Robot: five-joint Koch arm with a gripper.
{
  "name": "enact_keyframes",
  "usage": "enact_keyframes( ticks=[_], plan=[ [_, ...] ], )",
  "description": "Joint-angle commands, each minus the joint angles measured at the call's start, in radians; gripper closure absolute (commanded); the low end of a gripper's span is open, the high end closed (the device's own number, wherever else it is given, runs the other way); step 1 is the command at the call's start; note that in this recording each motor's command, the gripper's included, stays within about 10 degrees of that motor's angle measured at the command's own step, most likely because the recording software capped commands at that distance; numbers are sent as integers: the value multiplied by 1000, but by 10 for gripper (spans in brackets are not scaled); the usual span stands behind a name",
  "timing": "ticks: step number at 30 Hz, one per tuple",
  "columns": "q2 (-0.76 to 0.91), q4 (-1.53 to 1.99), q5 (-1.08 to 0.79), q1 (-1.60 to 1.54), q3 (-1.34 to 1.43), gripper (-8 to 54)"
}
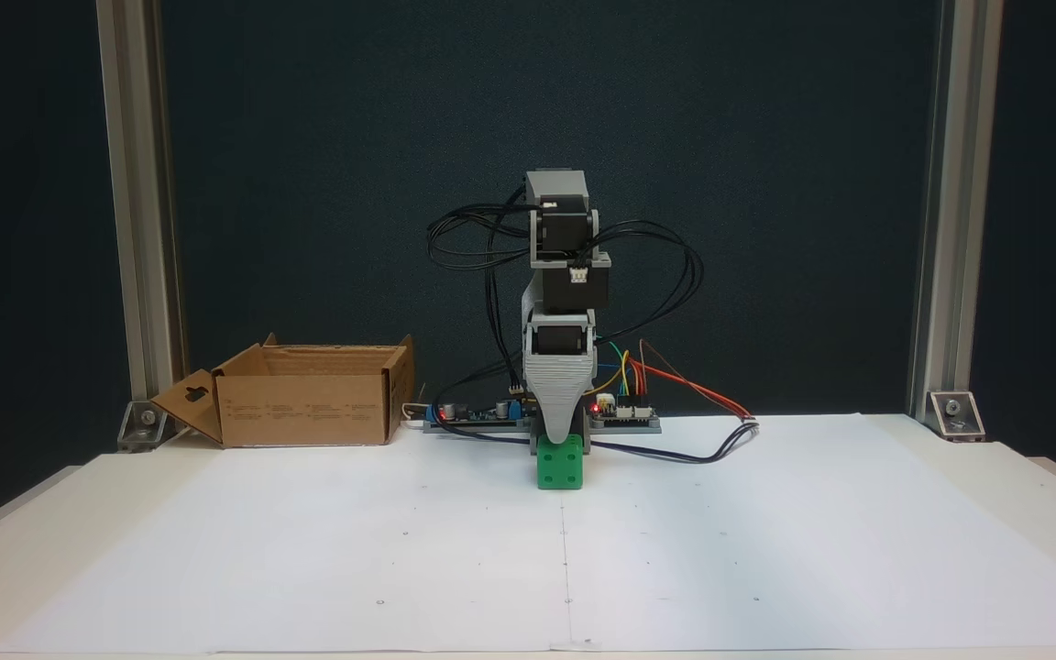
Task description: Grasp a green dice and put it in the bin.
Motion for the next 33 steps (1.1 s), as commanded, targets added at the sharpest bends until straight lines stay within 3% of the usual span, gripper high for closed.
enact_keyframes(
  ticks=[1, 33],
  plan=[
    [18, -20, 58, -11, -18, -5],
    [-21, -236, 97, 6, 107, -5]
  ],
)
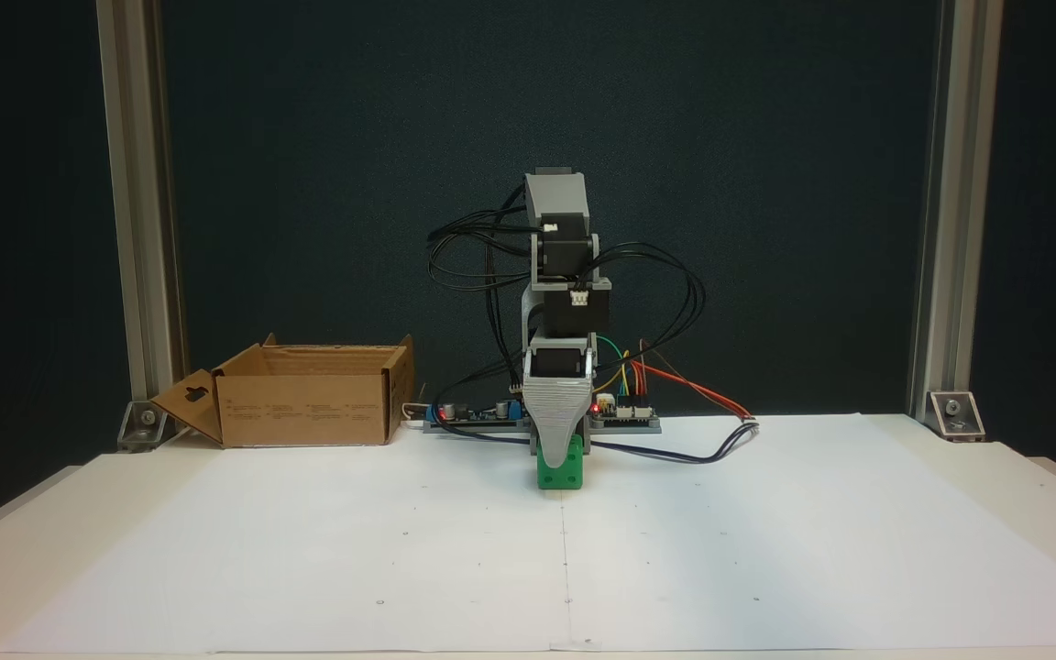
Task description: Grasp a green dice and put it in the bin.
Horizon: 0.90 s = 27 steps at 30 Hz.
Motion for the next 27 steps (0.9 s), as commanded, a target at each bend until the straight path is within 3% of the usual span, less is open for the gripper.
enact_keyframes(
  ticks=[1, 27],
  plan=[
    [2, -2, 38, 8, -12, -5],
    [-81, -91, 35, 38, 21, 19]
  ],
)
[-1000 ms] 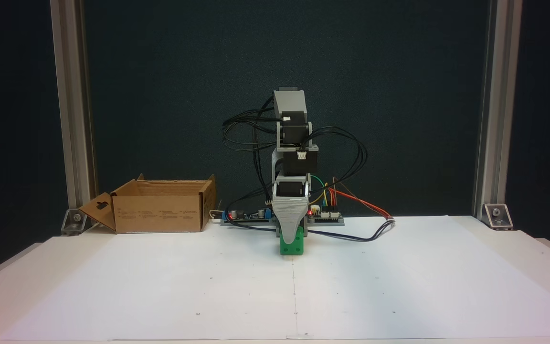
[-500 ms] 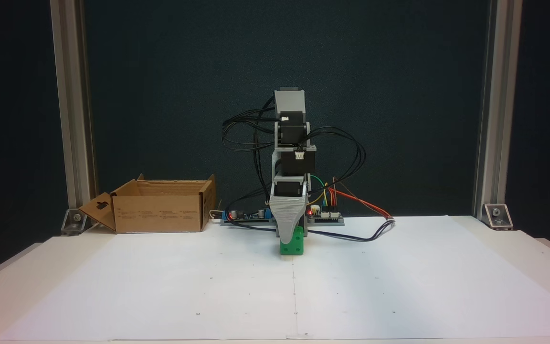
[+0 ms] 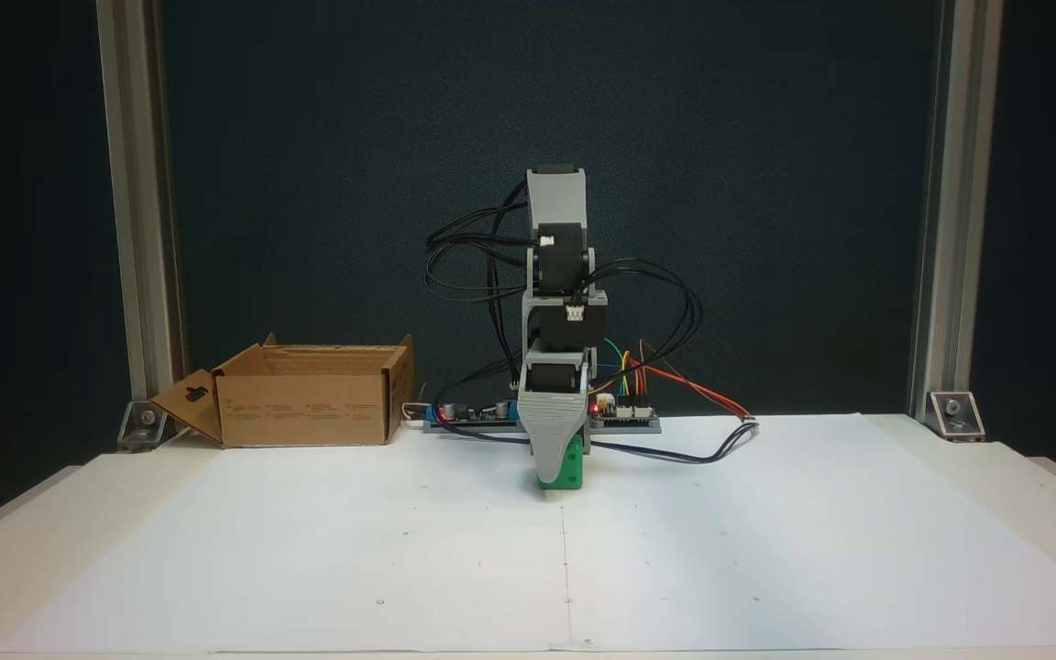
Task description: Grasp a green dice and put it in the bin.
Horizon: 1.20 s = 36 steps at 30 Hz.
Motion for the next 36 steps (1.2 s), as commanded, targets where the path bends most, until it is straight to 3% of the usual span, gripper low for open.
enact_keyframes(
  ticks=[1, 23, 36],
  plan=[
    [-2, -20, 35, 0, -11, 23],
    [-52, -43, 29, 11, 17, 25],
    [-74, -64, 18, 9, 20, 68]
  ],
)
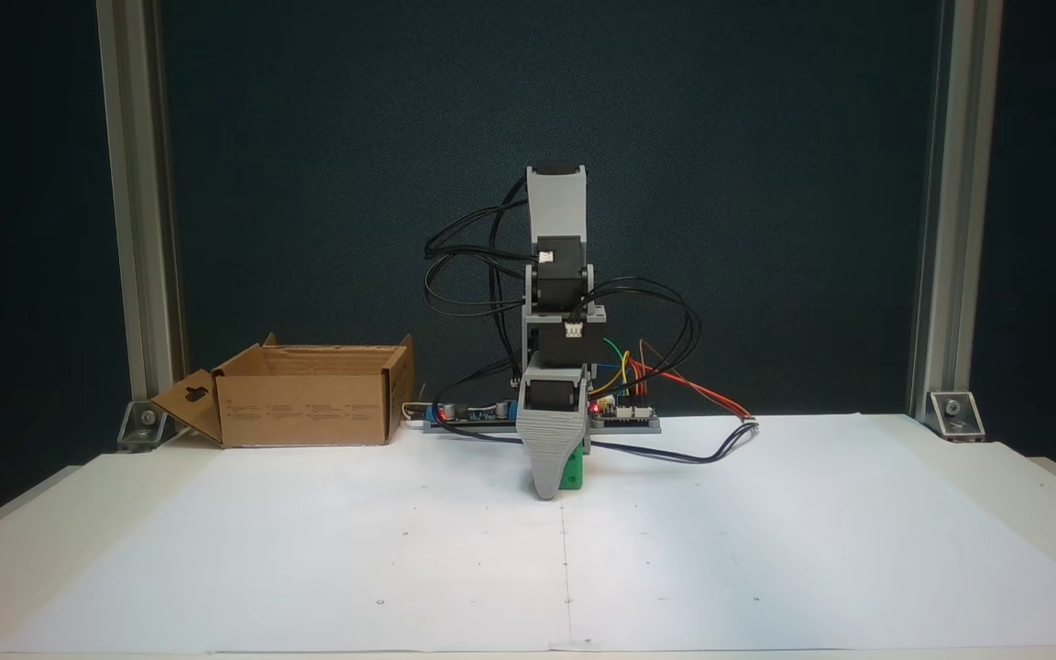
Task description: Grasp a green dice and put it in the bin.
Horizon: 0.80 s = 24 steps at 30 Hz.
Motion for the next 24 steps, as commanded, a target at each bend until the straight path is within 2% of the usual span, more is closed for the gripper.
enact_keyframes(
  ticks=[1, 6, 12, 15, 19, 21, 24],
  plan=[
    [-5, -5, 18, -3, -12, 71],
    [-6, -12, 18, -5, -12, 139],
    [-6, -14, 18, -5, -12, 165],
    [-6, -14, 20, -8, -9, 234],
    [-6, -14, 20, -11, -8, 242],
    [-6, -12, 20, -9, -6, 316],
    [-6, -5, 21, -5, -6, 335]
  ],
)
